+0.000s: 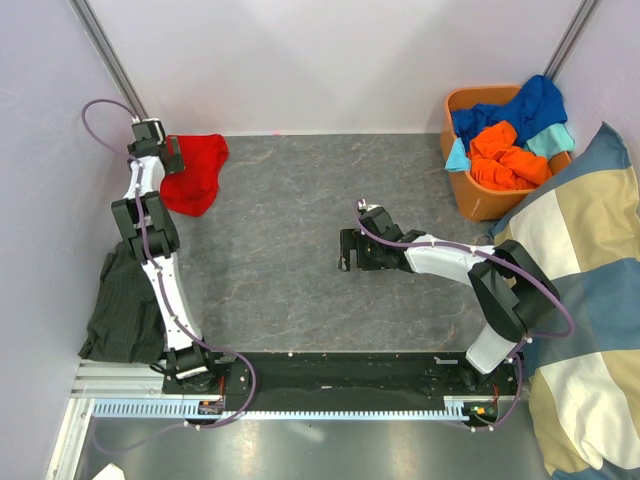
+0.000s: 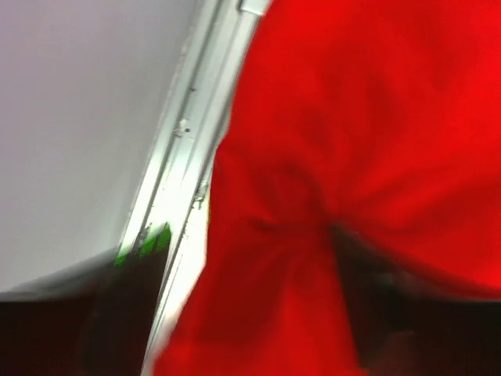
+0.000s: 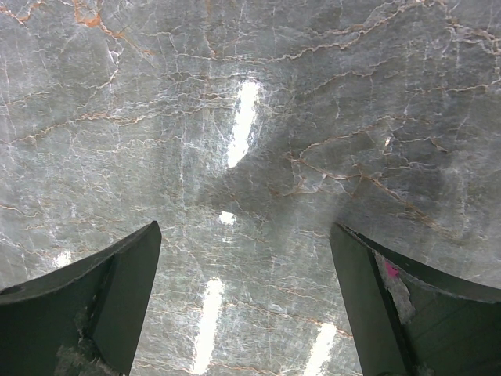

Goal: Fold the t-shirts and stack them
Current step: Put the neatly folded tshirt into the corner of the board with the left arm

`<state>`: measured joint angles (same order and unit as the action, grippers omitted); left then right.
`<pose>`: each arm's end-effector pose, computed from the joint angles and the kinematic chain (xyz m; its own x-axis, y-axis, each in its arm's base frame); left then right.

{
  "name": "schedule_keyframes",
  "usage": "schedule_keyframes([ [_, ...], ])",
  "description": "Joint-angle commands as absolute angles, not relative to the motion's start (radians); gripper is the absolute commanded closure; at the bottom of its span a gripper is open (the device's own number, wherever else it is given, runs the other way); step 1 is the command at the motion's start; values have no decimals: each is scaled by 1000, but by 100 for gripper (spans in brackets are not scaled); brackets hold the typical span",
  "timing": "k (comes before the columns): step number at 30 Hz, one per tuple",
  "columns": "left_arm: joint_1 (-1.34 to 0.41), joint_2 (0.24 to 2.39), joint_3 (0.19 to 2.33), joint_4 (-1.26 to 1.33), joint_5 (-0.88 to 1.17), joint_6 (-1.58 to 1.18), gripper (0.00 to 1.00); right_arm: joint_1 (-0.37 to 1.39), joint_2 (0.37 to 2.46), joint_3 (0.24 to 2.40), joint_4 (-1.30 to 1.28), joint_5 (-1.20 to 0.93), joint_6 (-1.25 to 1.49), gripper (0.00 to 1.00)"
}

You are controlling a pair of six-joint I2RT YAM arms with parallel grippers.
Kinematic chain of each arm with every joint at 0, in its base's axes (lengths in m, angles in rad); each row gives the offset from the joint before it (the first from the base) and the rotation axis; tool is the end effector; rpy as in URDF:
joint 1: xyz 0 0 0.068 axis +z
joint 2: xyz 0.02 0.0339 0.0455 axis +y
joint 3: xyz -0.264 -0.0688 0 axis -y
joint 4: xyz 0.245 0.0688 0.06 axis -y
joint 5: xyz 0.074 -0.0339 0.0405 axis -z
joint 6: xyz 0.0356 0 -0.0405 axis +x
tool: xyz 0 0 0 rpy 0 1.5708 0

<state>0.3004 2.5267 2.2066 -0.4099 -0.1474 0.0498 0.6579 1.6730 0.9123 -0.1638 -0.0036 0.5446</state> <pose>0.5415 0.1732 0.1728 -0.6560 -0.1517 -0.7394 -0.3650 0.9212 0.1349 0.2624 0.2030 0.1632 -0.8580 -0.0083 -0.5136 -0.1972 0.9286 0.3145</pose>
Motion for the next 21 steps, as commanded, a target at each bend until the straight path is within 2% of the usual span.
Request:
schedule_keyframes([
  [1, 319, 2470, 2154, -348, -204, 32, 0, 661, 1729, 897, -249, -58, 555, 2],
  [11, 331, 2174, 1740, -213, -270, -46, 0, 661, 1686, 928, -258, -72, 542, 2],
  [21, 293, 1881, 1562, -182, -212, -181, 0, 660, 1585, 822, -219, -52, 535, 2],
])
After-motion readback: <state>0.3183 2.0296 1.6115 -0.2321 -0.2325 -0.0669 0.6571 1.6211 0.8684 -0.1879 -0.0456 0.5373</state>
